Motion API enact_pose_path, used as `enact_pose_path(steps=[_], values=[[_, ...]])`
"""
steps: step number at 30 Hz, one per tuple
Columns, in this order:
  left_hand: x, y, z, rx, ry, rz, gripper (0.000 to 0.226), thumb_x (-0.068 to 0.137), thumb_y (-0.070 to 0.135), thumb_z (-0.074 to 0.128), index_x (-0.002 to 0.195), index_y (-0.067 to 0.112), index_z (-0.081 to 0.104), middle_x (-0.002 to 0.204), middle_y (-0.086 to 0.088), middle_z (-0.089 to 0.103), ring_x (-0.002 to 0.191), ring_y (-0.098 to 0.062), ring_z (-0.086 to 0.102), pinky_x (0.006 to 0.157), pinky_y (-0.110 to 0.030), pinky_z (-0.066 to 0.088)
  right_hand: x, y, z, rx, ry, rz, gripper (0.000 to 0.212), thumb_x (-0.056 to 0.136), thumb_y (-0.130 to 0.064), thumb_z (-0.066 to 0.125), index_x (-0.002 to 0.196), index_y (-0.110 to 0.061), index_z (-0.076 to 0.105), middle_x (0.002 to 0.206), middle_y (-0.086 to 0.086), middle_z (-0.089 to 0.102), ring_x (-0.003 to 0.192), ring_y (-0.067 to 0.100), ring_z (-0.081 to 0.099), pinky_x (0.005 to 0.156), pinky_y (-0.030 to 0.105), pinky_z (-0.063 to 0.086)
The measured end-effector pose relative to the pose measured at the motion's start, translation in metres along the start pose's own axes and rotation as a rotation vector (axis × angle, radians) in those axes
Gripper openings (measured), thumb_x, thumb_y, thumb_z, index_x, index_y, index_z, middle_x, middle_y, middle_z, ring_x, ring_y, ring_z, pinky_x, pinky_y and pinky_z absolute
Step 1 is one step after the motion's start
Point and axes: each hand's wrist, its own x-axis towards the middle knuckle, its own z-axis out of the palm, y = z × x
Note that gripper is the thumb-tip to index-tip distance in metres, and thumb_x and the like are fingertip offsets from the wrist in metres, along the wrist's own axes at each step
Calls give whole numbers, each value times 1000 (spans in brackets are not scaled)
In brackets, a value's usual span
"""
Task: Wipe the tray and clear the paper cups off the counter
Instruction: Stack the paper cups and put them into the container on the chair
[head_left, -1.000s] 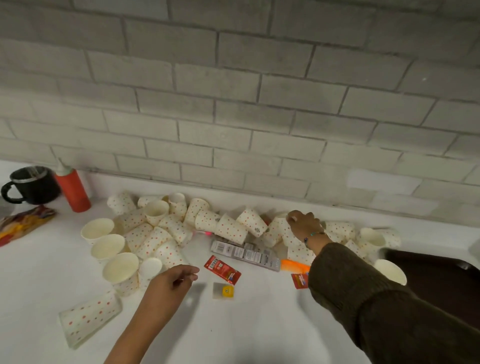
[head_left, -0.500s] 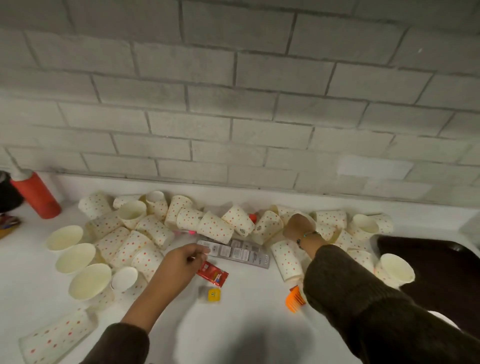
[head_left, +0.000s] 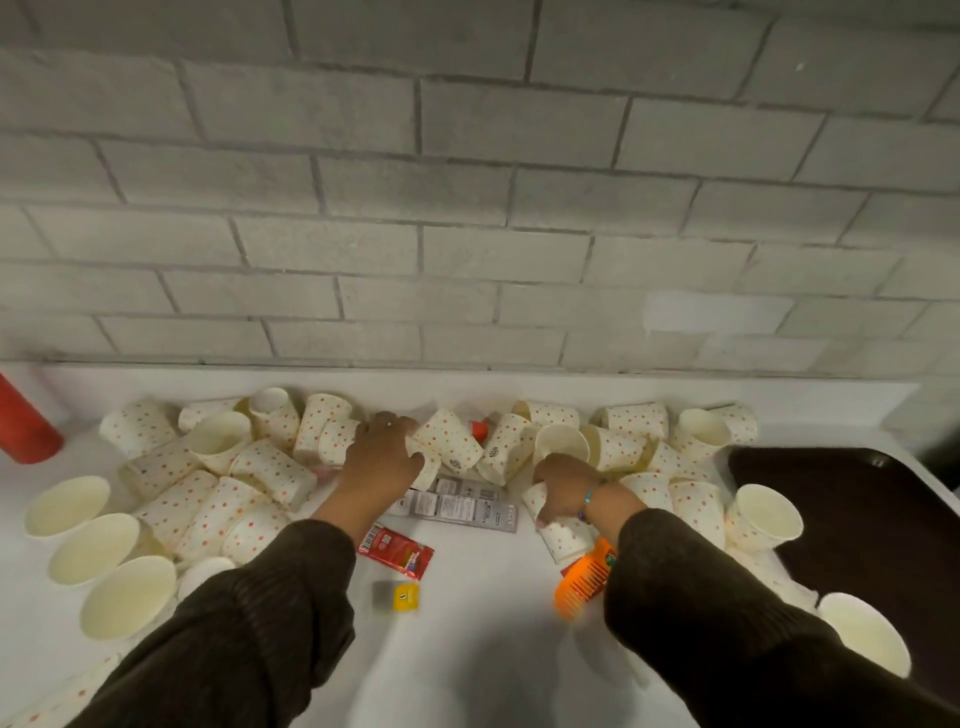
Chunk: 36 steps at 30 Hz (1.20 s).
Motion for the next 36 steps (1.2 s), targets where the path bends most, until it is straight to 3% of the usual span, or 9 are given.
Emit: enact_pose_path(steps=[6,10,14,21,25,28,30,33,36], values=[[25,-1,12,138,-60,-100,66,83,54,55,138,24,35,147,-13,32,133,-39,31,105,-53,31,-10,8,-7,77,184,57,44,84,-34,64,119,-9,58,122,6,56,113,23,53,89,29,44],[34,1,18,223,-26,-70,61,81,61,53,132,29,43,139,-11,39,126,-39,38,102,-55,31,-37,12,-15,416,482,78,31,78,-38,70,94,-12,65,92,0,58,93,21,59,70,25,39],[37,6,24,194,-60,-73,49,81,55,57,124,31,50,131,-8,43,118,-37,44,98,-50,31,-65,10,3,708,695,70,22,76,-32,74,77,-17,58,85,-6,54,78,11,52,61,14,35],[22,11,26,22,-65,0,8,84,36,65,89,30,62,109,2,59,100,-23,55,92,-40,31,-94,2,38,875,673,68,5,84,-19,67,86,-15,65,93,-3,55,87,11,53,70,10,36],[4,9,25,-181,-69,12,15,85,24,65,99,18,64,106,-1,66,96,-20,60,86,-33,44,-105,-1,40,828,674,58,9,89,-17,60,96,-15,65,101,-3,57,92,10,51,70,10,36],[-19,7,19,-329,24,14,17,86,17,64,101,10,63,103,-2,66,96,-20,59,81,-24,40,-113,-8,40,796,702,67,13,92,-20,57,101,-16,65,106,-3,58,95,13,51,66,8,38],[-39,7,12,-473,101,-8,12,85,13,65,96,10,63,97,-2,65,89,-16,57,77,-21,39,-122,-15,41,796,734,59,13,92,-21,56,101,-17,64,104,-5,58,92,12,51,56,6,42],[-68,10,2,-662,148,-29,10,82,10,69,83,15,61,82,3,63,78,-12,56,63,-13,39,-133,-22,43,726,765,47,14,94,-24,53,102,-19,63,96,-10,58,83,6,51,61,8,34],[-100,11,-3,-802,137,-29,17,79,9,72,76,21,61,79,6,64,74,-11,59,64,-15,42,-146,-30,48,731,778,44,16,95,-20,50,101,-16,64,82,-14,54,69,-2,47,60,9,31]])
